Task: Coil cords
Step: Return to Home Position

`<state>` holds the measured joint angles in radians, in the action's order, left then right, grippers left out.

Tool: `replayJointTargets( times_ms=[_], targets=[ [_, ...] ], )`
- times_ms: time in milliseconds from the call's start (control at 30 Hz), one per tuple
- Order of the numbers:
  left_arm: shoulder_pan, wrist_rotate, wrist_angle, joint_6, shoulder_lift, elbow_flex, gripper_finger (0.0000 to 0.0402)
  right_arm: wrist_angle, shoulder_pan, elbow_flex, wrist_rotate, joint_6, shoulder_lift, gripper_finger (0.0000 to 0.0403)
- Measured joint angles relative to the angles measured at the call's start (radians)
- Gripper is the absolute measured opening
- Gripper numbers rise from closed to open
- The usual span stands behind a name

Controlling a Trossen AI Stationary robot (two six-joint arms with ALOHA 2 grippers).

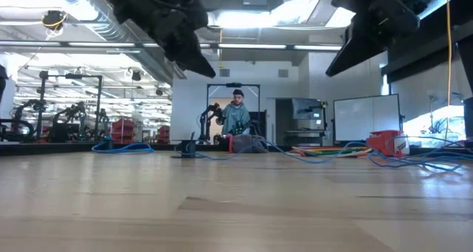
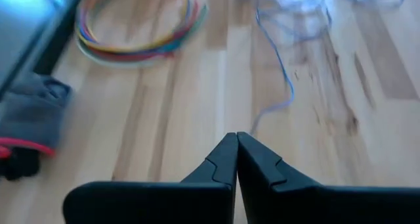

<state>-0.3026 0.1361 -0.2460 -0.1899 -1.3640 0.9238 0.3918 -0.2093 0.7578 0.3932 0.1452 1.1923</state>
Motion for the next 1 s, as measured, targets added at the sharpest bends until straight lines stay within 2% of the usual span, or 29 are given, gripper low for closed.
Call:
replayJointTargets(
  times_ms=[133,200,433,767,900,1000],
  targets=[
    [0.003,-0.002,0.128,0.019,0.068,-0.082,0.0004,-0.119,0.061,-0.116,-0.062,-0.044,-0.165,0.0015],
    [0.008,-0.001,0.168,0.024,0.102,-0.123,0.0004,-0.177,0.097,-0.170,-0.087,-0.059,-0.249,0.0006],
    [0.006,-0.001,0.308,0.067,0.245,-0.278,0.0004,-0.339,0.168,-0.347,-0.102,-0.102,-0.528,0.0033],
    [0.008,0.002,0.439,0.139,0.503,-0.536,0.0004,-0.319,0.171,-0.432,-0.122,-0.098,-0.811,0.0035],
    [0.008,-0.017,0.530,0.219,0.606,-0.638,0.0004,-0.265,0.171,-0.432,-0.064,-0.124,-0.860,0.0035],
    [0.009,-0.019,0.549,0.262,0.677,-0.685,0.0004,-0.232,0.171,-0.433,-0.041,-0.066,-0.871,0.0035]
  ],
)
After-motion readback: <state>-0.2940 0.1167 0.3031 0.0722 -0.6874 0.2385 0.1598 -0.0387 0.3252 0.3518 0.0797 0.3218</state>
